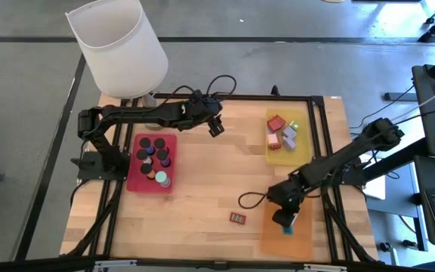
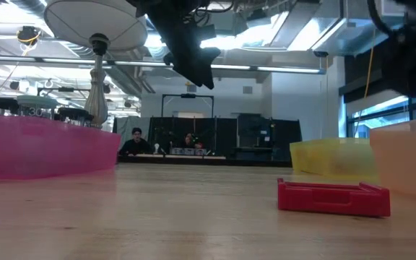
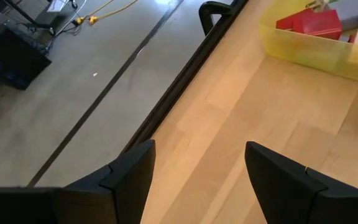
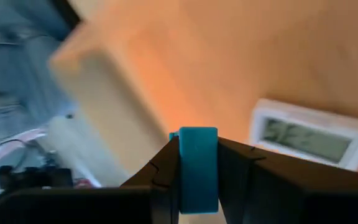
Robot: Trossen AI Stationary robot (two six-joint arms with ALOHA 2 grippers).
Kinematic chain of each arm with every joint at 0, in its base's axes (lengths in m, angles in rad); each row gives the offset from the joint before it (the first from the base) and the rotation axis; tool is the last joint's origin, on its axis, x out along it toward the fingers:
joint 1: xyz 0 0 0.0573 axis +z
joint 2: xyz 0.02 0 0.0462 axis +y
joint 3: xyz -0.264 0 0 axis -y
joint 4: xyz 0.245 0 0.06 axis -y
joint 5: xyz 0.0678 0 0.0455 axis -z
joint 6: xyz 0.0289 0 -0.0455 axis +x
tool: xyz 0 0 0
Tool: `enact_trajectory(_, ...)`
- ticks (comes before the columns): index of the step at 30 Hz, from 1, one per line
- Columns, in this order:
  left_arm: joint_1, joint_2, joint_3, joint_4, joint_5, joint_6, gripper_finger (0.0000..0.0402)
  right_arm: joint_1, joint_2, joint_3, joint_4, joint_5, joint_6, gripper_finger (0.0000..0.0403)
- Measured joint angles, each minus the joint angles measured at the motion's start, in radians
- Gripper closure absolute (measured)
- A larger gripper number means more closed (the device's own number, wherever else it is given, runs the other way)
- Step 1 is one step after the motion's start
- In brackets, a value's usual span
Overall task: Pick & Place Office items
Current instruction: Put the blue digital clock into the orange bin, then put the red digital clock into the orange bin
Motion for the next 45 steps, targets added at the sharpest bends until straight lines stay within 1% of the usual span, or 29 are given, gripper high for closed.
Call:
enact_trajectory(5,0.000,0.000,0.000,-0.002,0.004,0.000,0.0155,0.000,0.077,-0.008,0.011,0.028,-0.103,0.0334)
enact_trajectory(8,0.000,0.000,0.000,-0.004,0.027,-0.003,0.0155,0.000,0.101,-0.008,0.021,0.040,-0.141,0.0334)
enact_trajectory(13,0.000,0.000,0.000,-0.005,0.052,-0.050,0.0155,0.000,0.106,-0.008,0.030,0.131,-0.175,0.0327)
enact_trajectory(17,-0.001,0.000,0.000,-0.005,0.053,-0.076,0.0155,0.000,0.105,-0.008,0.038,0.179,-0.180,0.0295)
enact_trajectory(24,-0.003,0.000,0.000,-0.008,0.053,-0.095,0.0155,0.000,0.105,-0.008,0.056,0.154,-0.149,0.0206)
enact_trajectory(27,-0.010,0.000,0.000,-0.014,0.052,-0.095,0.0155,-0.001,0.104,-0.004,0.054,0.099,-0.148,0.0170)
enact_trajectory(30,-0.023,0.000,0.000,-0.013,0.052,-0.095,0.0155,-0.003,0.100,0.005,0.054,-0.031,-0.149,0.0145)
enact_trajectory(34,-0.042,0.000,0.000,-0.013,0.052,-0.095,0.0155,-0.006,0.099,0.021,0.053,-0.222,-0.153,0.0131)
enact_trajectory(36,-0.052,0.000,0.000,-0.012,0.053,-0.095,0.0155,-0.006,0.099,0.032,0.053,-0.282,-0.176,0.0131)
enact_trajectory(40,-0.074,0.000,0.000,-0.012,0.064,-0.095,0.0155,-0.006,0.099,0.046,0.052,-0.345,-0.239,0.0138)
enact_trajectory(42,-0.087,0.000,0.000,-0.011,0.096,-0.095,0.0155,-0.006,0.099,0.050,0.049,-0.360,-0.263,0.0142)
enact_trajectory(45,-0.110,0.000,0.000,-0.010,0.179,-0.095,0.0155,-0.003,0.090,0.050,0.046,-0.357,-0.280,0.0149)
